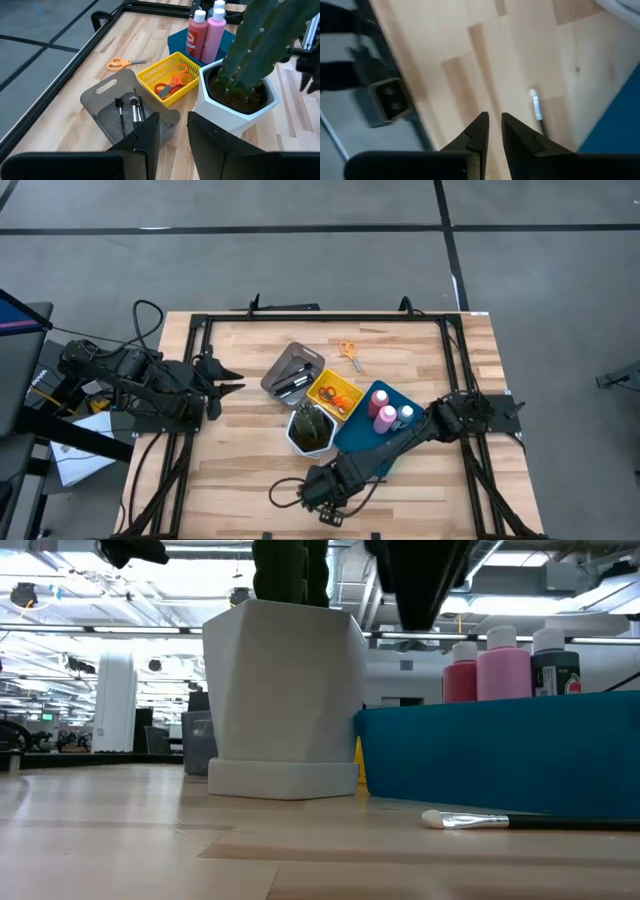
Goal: Pick & Place Paint Supplies
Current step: Put the makeup brush into the black bin
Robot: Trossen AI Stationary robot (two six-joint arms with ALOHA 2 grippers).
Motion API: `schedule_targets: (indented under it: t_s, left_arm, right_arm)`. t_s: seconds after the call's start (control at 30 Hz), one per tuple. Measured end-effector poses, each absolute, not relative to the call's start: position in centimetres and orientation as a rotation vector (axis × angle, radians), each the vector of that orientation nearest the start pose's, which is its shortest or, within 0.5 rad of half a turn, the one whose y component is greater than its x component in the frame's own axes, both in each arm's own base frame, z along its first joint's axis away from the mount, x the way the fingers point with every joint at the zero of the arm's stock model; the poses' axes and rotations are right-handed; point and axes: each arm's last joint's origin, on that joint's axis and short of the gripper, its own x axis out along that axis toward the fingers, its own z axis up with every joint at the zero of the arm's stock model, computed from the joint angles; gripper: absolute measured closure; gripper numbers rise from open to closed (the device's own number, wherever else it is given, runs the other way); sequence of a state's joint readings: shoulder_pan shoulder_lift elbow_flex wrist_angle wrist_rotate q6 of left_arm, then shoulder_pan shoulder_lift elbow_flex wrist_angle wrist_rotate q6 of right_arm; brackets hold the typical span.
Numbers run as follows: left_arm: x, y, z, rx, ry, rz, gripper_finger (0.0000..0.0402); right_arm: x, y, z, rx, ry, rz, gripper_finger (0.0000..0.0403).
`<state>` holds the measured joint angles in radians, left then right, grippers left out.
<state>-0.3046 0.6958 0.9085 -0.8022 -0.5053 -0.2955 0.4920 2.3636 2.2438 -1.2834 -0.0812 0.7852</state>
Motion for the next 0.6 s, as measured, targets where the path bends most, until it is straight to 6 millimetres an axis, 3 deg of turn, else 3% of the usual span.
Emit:
schedule_targets:
  t_s: [0.33,0.6]
  left_arm:
    - [12.1,-2.3,33.3,-0.064,0.488,0.269,0.0308]
    - [12.4,-2.4,33.7,-0.086,0.444,0.261,0.0308]
  right_arm:
    - [42.7,20.2,20.3,0.258,1.501,-0.039,0.0355]
    - [41.9,21.0,18.2,0.194,1.546,0.043,0.0355]
